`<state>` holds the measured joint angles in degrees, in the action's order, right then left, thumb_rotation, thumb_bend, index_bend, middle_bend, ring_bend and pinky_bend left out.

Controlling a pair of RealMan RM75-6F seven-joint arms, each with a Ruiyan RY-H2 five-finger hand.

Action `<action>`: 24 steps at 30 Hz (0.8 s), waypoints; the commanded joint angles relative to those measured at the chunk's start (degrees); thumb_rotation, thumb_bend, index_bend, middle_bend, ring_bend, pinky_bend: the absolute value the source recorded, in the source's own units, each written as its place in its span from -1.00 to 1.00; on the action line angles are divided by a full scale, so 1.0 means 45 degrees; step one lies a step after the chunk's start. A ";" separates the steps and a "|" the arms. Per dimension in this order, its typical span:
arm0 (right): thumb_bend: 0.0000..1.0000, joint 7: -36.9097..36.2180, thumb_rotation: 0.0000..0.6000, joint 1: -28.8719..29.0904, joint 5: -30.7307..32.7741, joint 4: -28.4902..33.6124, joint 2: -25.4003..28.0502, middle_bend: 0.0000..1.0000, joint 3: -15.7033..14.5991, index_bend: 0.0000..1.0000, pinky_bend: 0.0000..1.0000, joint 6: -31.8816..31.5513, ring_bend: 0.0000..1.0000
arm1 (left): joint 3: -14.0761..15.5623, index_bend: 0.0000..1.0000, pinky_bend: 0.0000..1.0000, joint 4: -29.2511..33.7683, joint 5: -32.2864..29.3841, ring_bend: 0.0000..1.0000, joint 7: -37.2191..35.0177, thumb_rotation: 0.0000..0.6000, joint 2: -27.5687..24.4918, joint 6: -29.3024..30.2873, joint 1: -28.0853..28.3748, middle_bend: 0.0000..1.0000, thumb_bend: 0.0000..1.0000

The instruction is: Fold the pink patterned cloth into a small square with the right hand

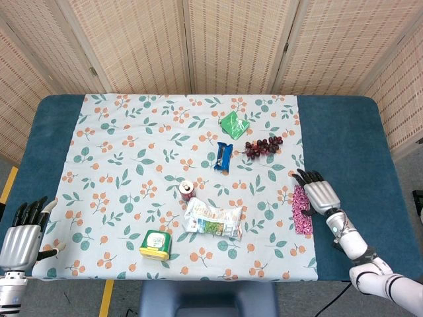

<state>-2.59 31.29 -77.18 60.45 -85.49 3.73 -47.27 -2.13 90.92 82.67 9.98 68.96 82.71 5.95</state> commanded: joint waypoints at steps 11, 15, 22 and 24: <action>-0.61 -0.0135 1.00 0.0609 0.0428 -0.1332 -0.0509 -1.00 0.0416 -1.00 -1.00 0.0734 -1.00 | -0.0006 -0.69 -1.00 -0.0101 -0.0074 -0.80 0.0001 1.00 0.0074 -0.0051 0.0005 -0.86 -0.61; -0.61 -0.0172 1.00 0.0809 0.0484 -0.1713 -0.0604 -1.00 0.0531 -1.00 -1.00 0.0898 -1.00 | -0.0013 -0.69 -1.00 -0.0088 -0.0070 -0.80 0.0006 1.00 0.0070 -0.0057 0.0017 -0.86 -0.61; -0.61 -0.0554 1.00 0.0422 0.0309 -0.0692 0.0060 -1.00 0.0522 -1.00 -1.00 0.0104 -1.00 | 0.0024 -0.69 -1.00 -0.0058 -0.0017 -0.80 -0.0026 1.00 0.0069 -0.0004 -0.0018 -0.86 -0.61; -0.61 -0.0784 1.00 0.0132 0.0178 0.0112 0.0526 -1.00 0.0405 -1.00 -1.00 -0.0249 -1.00 | 0.0030 -0.69 -1.00 -0.0049 0.0013 -0.80 -0.0023 1.00 0.0072 0.0004 -0.0014 -0.86 -0.61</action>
<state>-4.86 33.51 -75.62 57.20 -85.53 6.10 -46.26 -2.00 90.70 82.73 9.88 69.28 82.73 5.88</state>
